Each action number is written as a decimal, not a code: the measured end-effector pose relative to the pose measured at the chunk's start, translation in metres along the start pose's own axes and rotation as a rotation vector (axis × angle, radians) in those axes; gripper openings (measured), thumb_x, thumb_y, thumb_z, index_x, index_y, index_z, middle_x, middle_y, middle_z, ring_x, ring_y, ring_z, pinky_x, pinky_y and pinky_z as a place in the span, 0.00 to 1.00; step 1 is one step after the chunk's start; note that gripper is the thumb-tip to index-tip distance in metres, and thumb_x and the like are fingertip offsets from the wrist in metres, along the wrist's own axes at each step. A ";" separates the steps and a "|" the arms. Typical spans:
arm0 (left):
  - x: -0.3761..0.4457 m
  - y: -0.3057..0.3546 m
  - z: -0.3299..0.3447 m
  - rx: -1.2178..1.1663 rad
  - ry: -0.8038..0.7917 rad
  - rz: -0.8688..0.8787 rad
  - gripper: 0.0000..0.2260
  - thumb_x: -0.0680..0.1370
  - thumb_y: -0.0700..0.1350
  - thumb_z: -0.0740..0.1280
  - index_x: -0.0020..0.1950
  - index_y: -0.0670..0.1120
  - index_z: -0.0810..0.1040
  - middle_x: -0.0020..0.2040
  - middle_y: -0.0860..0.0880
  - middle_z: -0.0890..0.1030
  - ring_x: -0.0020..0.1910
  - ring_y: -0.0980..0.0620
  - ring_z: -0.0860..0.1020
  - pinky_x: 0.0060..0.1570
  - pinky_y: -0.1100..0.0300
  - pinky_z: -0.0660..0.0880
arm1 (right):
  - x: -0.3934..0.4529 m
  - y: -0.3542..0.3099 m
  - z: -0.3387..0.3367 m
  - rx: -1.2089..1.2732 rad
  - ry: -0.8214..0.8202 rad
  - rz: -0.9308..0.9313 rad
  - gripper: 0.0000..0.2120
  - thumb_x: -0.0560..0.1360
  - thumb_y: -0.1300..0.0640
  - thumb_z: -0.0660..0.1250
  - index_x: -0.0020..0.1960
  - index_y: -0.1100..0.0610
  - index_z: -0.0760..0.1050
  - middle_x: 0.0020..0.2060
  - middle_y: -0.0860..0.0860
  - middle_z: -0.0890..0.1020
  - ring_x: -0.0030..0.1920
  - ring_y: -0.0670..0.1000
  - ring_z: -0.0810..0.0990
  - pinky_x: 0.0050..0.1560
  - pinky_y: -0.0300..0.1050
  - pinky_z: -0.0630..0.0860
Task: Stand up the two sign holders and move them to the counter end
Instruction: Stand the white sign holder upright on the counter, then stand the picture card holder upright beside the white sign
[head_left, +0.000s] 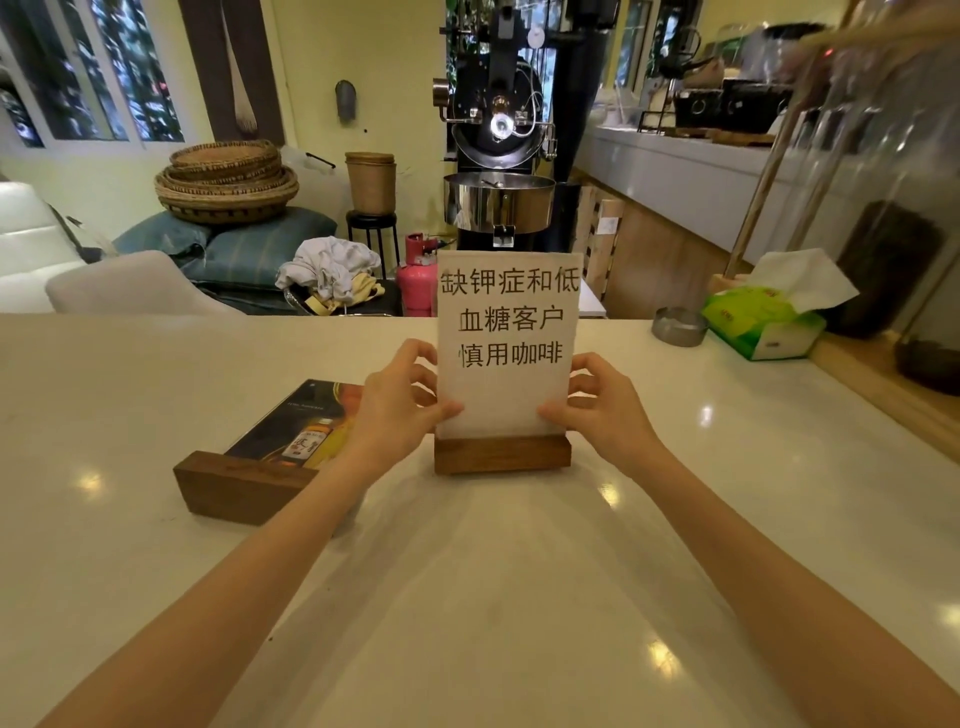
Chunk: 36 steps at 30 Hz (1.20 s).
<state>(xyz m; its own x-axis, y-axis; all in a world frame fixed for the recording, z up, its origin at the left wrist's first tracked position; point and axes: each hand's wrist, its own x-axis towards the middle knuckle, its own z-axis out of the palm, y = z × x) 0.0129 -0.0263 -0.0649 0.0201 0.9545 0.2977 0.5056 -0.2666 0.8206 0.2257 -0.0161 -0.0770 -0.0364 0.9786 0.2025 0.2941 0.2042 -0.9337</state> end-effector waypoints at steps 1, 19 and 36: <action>-0.001 -0.001 0.001 0.024 0.011 0.033 0.18 0.68 0.39 0.72 0.50 0.49 0.66 0.42 0.49 0.79 0.40 0.49 0.80 0.35 0.61 0.78 | -0.001 0.002 0.001 -0.005 0.009 -0.031 0.16 0.67 0.66 0.72 0.50 0.57 0.70 0.44 0.55 0.81 0.40 0.54 0.82 0.38 0.41 0.81; -0.007 0.001 -0.002 0.240 -0.098 0.044 0.13 0.72 0.44 0.68 0.49 0.47 0.65 0.51 0.44 0.79 0.42 0.51 0.76 0.36 0.67 0.72 | -0.021 0.001 0.009 -0.201 0.154 -0.030 0.21 0.67 0.59 0.73 0.53 0.54 0.65 0.50 0.47 0.75 0.47 0.49 0.76 0.46 0.41 0.77; -0.003 -0.080 -0.161 0.087 -0.240 -0.575 0.19 0.73 0.53 0.65 0.60 0.43 0.74 0.57 0.44 0.77 0.57 0.45 0.75 0.58 0.50 0.72 | -0.019 -0.061 0.136 0.261 -0.378 0.672 0.17 0.71 0.58 0.69 0.56 0.64 0.71 0.51 0.63 0.81 0.50 0.58 0.83 0.54 0.52 0.80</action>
<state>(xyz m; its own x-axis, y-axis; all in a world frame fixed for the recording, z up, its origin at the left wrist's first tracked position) -0.1669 -0.0290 -0.0529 -0.0877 0.9480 -0.3059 0.5611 0.3007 0.7711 0.0784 -0.0434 -0.0639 -0.2652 0.8271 -0.4956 0.1377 -0.4763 -0.8685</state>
